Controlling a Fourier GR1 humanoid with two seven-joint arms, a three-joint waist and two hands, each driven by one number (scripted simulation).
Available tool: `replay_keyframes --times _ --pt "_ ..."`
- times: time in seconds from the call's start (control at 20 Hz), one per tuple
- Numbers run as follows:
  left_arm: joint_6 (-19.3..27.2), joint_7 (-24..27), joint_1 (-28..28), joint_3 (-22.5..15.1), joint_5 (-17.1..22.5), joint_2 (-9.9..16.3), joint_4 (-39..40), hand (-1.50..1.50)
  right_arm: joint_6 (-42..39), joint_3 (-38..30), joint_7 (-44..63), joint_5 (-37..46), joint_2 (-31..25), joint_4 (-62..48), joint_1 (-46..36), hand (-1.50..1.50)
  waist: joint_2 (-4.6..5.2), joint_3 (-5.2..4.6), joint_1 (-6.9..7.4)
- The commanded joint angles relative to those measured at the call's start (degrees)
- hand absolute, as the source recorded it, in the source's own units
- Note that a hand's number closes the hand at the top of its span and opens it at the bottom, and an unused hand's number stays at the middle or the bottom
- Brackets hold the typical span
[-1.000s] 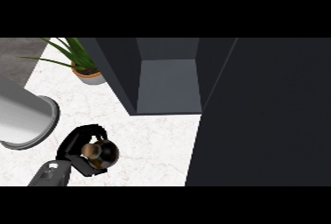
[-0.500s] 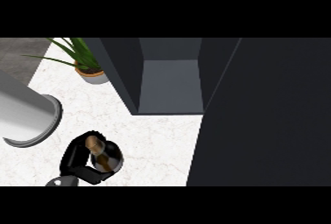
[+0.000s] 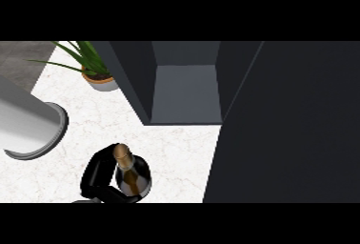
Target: Pick up the wine, place it into the cabinet and close the cabinet
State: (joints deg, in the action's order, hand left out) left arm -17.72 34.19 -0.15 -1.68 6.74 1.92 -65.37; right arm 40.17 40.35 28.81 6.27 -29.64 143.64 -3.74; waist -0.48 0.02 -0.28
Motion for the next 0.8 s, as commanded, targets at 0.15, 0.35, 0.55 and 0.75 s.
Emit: replay_keyframes --times 0.15,0.35,0.55,0.75 --pt "7.25 -9.75 3.85 -9.59 3.65 -1.87 -14.05 1.50 1.46 1.72 3.41 5.13 -0.48 9.04 1.17 -1.50 0.00 -0.06 -0.20" --pt "13.61 -12.89 2.83 -12.17 3.24 -1.90 -19.11 1.50 1.10 2.25 2.32 4.21 -3.00 11.56 3.89 -1.50 0.07 -0.04 -0.40" --pt "18.03 -12.37 -1.26 -11.93 0.53 -1.91 -16.49 1.50 0.84 1.08 0.06 2.47 -5.65 13.79 7.03 -1.50 0.16 -0.03 -1.10" --pt "28.07 -13.48 -1.17 -18.95 1.70 -1.92 -18.63 1.50 1.97 4.63 -0.60 5.71 -4.21 11.06 6.36 -1.50 0.12 -0.09 -0.89"
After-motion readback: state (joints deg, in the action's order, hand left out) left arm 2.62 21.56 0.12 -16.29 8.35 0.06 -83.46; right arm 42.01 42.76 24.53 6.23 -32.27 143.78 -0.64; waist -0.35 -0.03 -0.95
